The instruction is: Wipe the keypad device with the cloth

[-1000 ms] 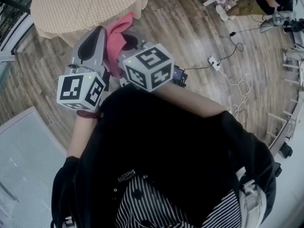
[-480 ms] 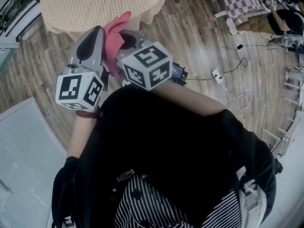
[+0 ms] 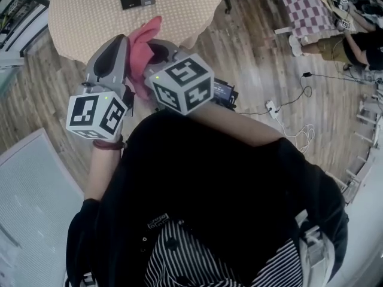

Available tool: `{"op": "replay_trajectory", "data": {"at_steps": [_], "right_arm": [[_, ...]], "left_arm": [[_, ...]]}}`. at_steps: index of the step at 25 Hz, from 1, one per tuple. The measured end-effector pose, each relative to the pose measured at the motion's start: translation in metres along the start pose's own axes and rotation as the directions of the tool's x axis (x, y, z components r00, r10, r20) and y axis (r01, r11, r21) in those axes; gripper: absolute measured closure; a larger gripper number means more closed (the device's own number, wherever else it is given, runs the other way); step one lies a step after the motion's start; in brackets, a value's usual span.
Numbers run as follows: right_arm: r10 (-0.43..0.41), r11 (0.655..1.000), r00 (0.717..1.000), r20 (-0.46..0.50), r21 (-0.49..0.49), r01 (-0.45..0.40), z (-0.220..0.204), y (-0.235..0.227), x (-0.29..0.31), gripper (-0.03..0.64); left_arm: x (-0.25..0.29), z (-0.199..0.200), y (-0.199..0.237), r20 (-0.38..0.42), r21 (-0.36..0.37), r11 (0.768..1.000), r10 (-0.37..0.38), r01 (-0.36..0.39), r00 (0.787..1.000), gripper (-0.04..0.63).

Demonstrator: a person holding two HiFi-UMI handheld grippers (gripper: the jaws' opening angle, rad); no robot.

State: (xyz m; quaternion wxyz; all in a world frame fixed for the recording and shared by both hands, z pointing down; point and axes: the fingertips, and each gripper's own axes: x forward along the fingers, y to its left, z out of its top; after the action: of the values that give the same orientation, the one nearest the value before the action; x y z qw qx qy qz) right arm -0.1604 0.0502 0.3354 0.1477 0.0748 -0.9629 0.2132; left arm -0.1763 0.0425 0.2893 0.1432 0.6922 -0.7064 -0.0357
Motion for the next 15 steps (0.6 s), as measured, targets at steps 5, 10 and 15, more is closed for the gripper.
{"op": "replay_trajectory", "data": {"at_steps": [5, 10, 15], "right_arm": [[0.052, 0.999, 0.999, -0.014, 0.008, -0.052, 0.038, -0.039, 0.025, 0.551], [0.104, 0.994, 0.995, -0.001, 0.022, -0.104, 0.069, -0.072, 0.044, 0.552], [0.132, 0.991, 0.991, 0.004, 0.03, -0.132, 0.079, -0.087, 0.051, 0.552]], "left_arm": [[0.052, 0.023, 0.019, -0.015, -0.002, 0.999, 0.052, -0.052, 0.999, 0.597], [0.095, 0.043, 0.032, -0.025, 0.008, 0.996, 0.089, -0.089, 0.996, 0.597], [0.114, 0.048, 0.036, -0.027, 0.029, 0.993, 0.114, -0.113, 0.993, 0.597]]}}
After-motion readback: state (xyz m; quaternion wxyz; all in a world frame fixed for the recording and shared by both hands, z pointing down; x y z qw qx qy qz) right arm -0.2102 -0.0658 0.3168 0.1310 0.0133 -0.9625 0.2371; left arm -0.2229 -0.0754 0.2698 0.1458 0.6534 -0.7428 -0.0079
